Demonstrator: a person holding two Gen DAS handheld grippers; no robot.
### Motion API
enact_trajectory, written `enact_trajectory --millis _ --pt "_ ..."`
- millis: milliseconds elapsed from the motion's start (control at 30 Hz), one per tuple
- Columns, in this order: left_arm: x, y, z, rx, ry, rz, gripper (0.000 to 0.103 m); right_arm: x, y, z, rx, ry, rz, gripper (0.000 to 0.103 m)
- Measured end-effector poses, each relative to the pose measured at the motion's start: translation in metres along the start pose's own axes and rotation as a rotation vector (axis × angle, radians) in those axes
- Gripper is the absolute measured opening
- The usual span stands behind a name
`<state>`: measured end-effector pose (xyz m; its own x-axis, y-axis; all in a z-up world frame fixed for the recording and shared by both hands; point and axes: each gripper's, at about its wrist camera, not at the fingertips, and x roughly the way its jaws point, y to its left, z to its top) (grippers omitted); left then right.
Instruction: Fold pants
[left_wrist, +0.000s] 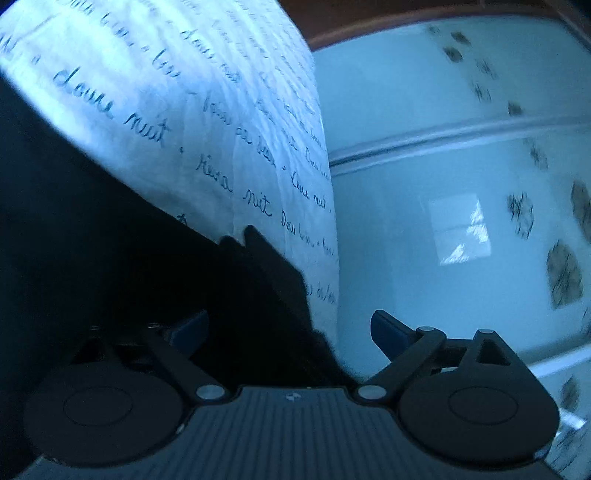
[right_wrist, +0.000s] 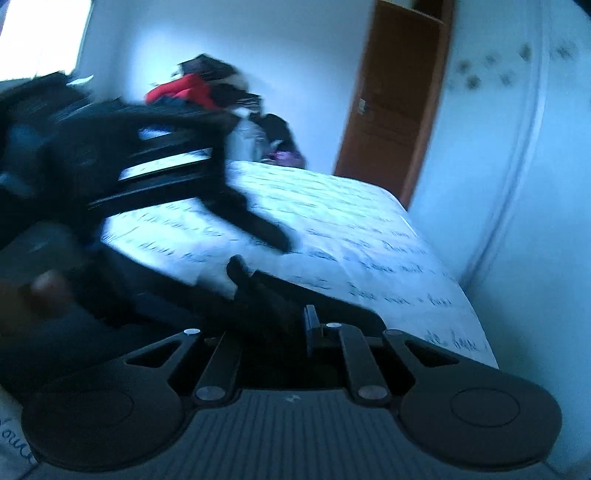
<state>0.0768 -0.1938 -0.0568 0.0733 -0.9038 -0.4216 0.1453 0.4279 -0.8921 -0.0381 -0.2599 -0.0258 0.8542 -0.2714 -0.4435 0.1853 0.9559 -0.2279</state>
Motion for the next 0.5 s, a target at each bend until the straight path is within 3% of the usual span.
enact_trajectory --millis 133,233,300,333,367,500 --pt "-0.001 0.015 0.006 -0.096 0.003 -0.031 0.096 -0.004 0.018 -0.004 -0.060 -0.017 0.003 0.011" --pt "0.002 0.018 0.009 -0.103 0.002 -0.041 0.090 -0.010 0.026 -0.002 -0.053 -0.059 0.005 0.011" --pt "0.002 0.018 0.010 -0.085 0.006 -0.057 0.078 -0.012 0.035 -0.003 -0.070 -0.078 0.018 0.011" --pt "0.002 0.016 0.011 -0.066 0.008 -0.054 0.066 -0.013 0.039 -0.003 -0.086 -0.079 0.024 0.011" --pt "0.001 0.013 0.011 -0.042 0.010 -0.038 0.053 -0.014 0.042 -0.002 -0.100 -0.077 0.027 0.011" --pt "-0.004 0.004 0.007 0.075 0.007 0.059 0.026 -0.005 0.055 -0.006 -0.158 -0.051 0.018 0.011"
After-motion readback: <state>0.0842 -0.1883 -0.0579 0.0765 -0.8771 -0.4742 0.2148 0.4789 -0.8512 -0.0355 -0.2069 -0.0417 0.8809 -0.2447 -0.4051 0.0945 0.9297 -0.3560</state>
